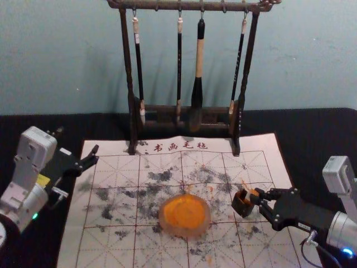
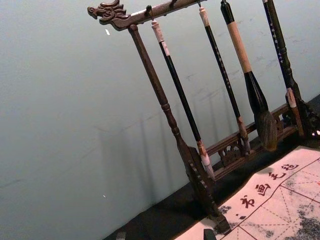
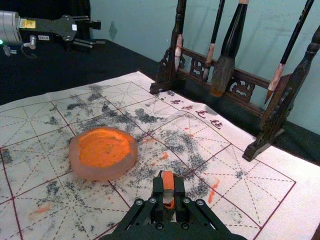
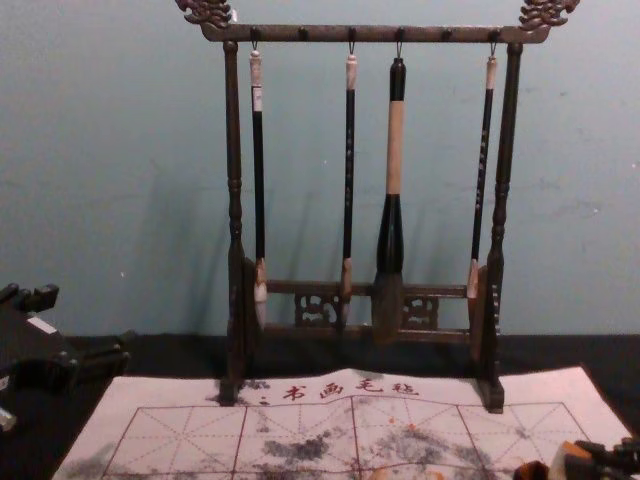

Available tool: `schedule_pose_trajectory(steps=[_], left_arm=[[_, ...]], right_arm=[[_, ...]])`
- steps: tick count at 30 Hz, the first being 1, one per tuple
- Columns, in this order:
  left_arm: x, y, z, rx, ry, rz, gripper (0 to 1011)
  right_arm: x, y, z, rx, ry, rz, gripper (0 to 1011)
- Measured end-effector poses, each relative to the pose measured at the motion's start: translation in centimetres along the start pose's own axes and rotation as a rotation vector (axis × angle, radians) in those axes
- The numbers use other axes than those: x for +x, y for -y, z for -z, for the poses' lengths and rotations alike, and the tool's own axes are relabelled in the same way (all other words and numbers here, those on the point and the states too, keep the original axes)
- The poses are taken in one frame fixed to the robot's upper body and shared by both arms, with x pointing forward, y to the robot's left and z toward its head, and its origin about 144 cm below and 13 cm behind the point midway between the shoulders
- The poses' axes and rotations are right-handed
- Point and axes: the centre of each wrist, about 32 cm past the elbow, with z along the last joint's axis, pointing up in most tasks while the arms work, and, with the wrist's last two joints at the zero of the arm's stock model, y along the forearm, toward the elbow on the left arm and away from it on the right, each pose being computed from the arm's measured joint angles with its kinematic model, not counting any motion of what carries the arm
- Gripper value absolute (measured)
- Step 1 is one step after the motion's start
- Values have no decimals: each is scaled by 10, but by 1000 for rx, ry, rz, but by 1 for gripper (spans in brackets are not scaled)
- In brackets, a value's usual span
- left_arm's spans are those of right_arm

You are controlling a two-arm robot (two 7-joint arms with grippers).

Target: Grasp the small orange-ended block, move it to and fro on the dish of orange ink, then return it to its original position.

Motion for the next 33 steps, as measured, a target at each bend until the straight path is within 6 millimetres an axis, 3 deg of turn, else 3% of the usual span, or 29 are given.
schedule_pose_trajectory(steps=[33], left_arm=[[0,0,0,0,0,0,1001]], right_arm=[[1,9,-19,29,8,17,94]])
